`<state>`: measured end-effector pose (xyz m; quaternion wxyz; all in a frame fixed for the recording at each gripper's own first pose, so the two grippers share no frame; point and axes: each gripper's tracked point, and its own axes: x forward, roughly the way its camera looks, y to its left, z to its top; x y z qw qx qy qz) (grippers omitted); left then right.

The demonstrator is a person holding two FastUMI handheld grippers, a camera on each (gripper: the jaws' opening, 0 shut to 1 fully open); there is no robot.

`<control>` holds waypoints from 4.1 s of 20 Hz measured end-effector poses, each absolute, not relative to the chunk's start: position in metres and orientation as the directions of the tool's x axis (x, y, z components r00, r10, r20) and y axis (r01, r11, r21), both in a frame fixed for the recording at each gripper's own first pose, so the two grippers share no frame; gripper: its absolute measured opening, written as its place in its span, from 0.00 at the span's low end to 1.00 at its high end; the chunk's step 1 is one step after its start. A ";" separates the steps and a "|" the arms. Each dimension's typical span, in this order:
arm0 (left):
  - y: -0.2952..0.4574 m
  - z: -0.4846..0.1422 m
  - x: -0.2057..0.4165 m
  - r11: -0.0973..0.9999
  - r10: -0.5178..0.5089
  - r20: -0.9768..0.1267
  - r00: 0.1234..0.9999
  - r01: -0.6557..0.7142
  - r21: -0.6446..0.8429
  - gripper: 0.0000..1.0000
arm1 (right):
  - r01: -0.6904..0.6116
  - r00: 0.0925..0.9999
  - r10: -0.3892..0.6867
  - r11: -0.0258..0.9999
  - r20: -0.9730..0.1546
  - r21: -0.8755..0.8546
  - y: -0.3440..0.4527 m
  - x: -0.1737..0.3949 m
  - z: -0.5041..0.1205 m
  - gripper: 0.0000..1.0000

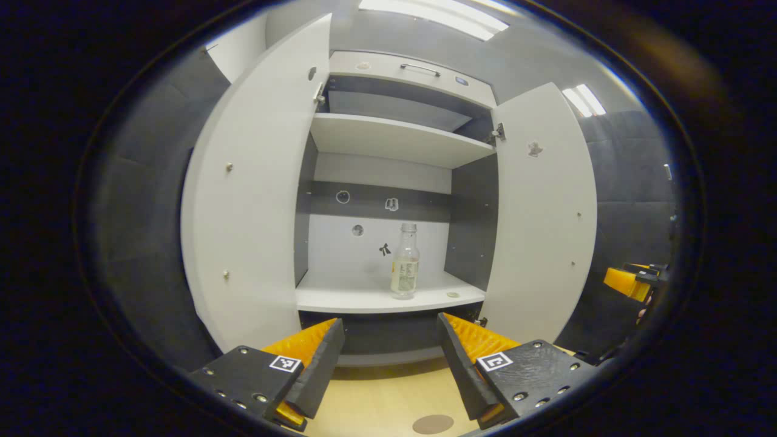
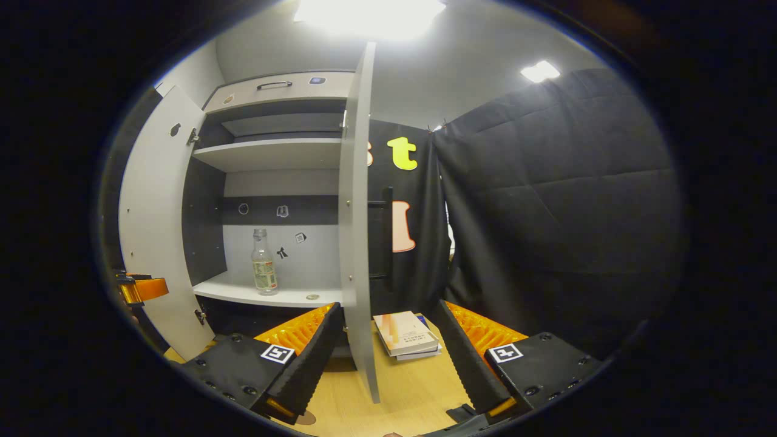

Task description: Grasp the bottle in the cabinet with the left hand and place it on the coaster, then close the right door with the right hand and the left door with the left hand.

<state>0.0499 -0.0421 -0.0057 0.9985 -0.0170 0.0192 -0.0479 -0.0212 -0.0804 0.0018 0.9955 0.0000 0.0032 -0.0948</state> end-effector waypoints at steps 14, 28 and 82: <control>-0.063 0.037 0.221 0.984 -0.175 -0.011 0.984 0.175 -0.022 0.90 | 0.408 0.913 -0.409 0.912 -0.008 -0.036 -0.171 0.010 0.013 1.00; -0.100 0.038 0.354 0.984 -0.177 -0.002 0.984 0.177 0.014 0.85 | 0.448 0.894 -0.448 0.894 -0.027 0.005 -0.214 0.062 0.003 0.96; -0.074 -0.106 0.112 0.941 -0.338 -0.098 0.936 0.339 -0.005 0.42 | 0.382 0.923 -0.381 0.924 -0.054 -0.003 -0.175 0.016 0.012 0.96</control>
